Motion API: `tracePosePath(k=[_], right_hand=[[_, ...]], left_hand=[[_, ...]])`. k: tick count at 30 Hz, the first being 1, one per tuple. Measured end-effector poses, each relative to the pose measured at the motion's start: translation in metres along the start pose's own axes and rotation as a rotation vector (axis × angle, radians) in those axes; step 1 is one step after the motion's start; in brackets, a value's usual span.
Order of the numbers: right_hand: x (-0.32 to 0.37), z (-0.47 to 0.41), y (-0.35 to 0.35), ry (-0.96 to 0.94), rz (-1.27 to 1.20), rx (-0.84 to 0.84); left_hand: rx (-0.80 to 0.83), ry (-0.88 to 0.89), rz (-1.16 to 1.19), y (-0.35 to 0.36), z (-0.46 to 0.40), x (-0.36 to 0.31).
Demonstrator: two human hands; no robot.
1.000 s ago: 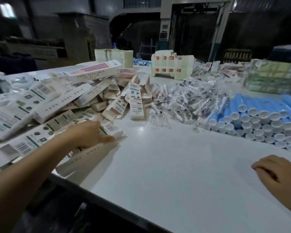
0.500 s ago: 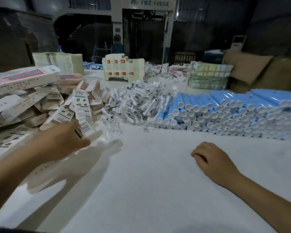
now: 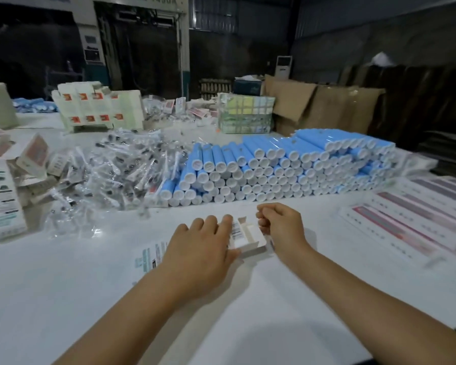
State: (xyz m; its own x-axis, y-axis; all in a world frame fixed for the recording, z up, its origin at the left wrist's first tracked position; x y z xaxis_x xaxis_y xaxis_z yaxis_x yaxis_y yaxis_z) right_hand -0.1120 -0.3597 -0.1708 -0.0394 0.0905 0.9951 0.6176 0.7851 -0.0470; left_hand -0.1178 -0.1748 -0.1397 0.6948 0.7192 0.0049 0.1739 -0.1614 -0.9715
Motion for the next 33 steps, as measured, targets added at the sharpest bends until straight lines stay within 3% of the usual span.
tracePosePath(k=[2, 5, 9, 11, 15, 18, 23, 26, 28, 30, 33], right_hand=[[0.003, -0.010, -0.008, 0.013, 0.002, -0.049], [0.033, -0.039, -0.019, -0.160, 0.191, -0.102], [0.107, -0.098, -0.031, -0.558, 0.660, -0.219], [0.136, -0.134, -0.036, -0.632, 0.986, -0.248], [0.146, -0.191, -0.051, -0.437, 1.783, -0.191], [0.134, -0.209, -0.057, -0.273, 1.970, -0.112], [0.130, -0.219, -0.049, -0.184, 1.869, -0.082], [0.136, -0.214, -0.050, -0.193, 1.723, -0.173], [0.147, -0.201, -0.049, -0.252, 1.434, -0.240], [0.156, -0.176, -0.047, -0.321, 0.962, -0.261], [0.149, -0.114, -0.045, -0.420, 0.405, -0.157]], left_hand=[[0.008, 0.038, -0.050, 0.008, 0.005, -0.005], [0.036, 0.079, -0.074, 0.017, 0.008, -0.009], [0.051, 0.079, -0.034, 0.021, 0.005, -0.009], [0.071, 0.073, -0.029, 0.022, 0.003, -0.008], [0.101, 0.067, -0.022, 0.022, -0.002, -0.006], [0.113, 0.068, -0.006, 0.023, -0.005, -0.006], [0.115, 0.070, -0.028, 0.023, -0.005, -0.006], [0.095, 0.059, -0.019, 0.024, -0.004, -0.005], [0.078, 0.059, -0.015, 0.024, -0.003, -0.005], [0.058, 0.065, -0.015, 0.023, -0.001, -0.005], [0.024, 0.062, -0.022, 0.020, 0.000, -0.006]])
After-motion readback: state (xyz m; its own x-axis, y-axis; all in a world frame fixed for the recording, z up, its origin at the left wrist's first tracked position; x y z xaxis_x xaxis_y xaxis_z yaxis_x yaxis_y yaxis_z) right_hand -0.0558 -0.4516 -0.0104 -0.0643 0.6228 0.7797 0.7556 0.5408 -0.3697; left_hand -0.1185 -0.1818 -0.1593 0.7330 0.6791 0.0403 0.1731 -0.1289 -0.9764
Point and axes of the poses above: each hand's wrist, its own z-axis away from the middle knuckle, its own y-axis out of the palm, x = y × z, the point moved 3 cm from there along -z, towards the middle knuckle, and after that the axes turned 7 degrees about z, right-handed, at the moved point
